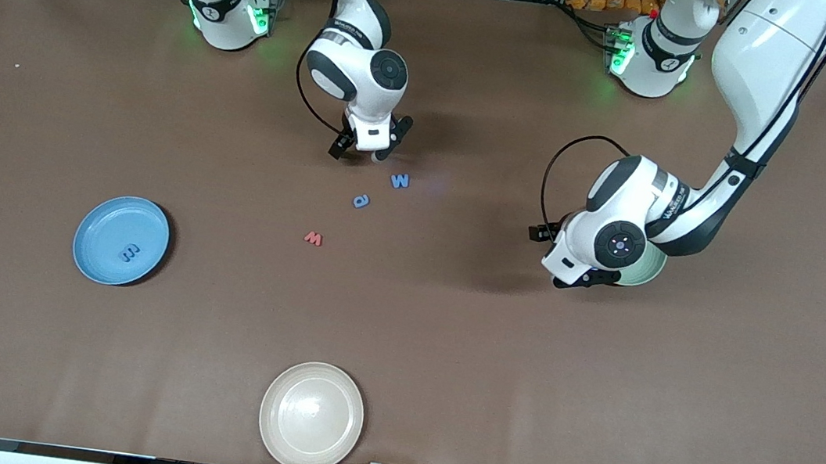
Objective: Sort upper and lower case letters into plates
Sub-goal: 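Lower the right gripper onto the yellow u and grasp it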
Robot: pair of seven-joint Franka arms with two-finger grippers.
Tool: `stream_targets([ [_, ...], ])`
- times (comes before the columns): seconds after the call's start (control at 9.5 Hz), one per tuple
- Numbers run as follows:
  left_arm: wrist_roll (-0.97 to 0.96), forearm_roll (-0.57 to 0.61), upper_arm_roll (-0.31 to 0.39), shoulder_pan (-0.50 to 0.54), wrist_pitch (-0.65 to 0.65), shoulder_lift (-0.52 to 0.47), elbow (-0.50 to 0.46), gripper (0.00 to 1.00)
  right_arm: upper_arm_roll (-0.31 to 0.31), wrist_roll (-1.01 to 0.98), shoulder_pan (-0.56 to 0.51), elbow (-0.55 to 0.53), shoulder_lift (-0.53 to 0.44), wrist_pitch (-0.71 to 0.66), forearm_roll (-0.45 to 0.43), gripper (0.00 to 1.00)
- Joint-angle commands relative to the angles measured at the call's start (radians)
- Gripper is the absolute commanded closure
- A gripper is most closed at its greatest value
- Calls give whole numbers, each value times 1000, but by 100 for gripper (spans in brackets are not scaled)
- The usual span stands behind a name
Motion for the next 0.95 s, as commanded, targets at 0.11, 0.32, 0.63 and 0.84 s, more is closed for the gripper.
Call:
stream_targets([
  [0.11,-16,-18,1,-4,-1,11,17,0,13,-37,-17,-6,-6,-7,16,100],
  [0.32,-31,-17,1,-19,-1,13,17,0,13,-39,-17,-3,-6,-7,16,100],
  [0.63,-32,-15,1,-22,-1,17,20,0,12,-39,-18,9,-25,-10,72,100],
  [0.84,-75,-20,1,-42,-1,34,48,0,-20,-40,-18,78,-55,-83,131,100],
])
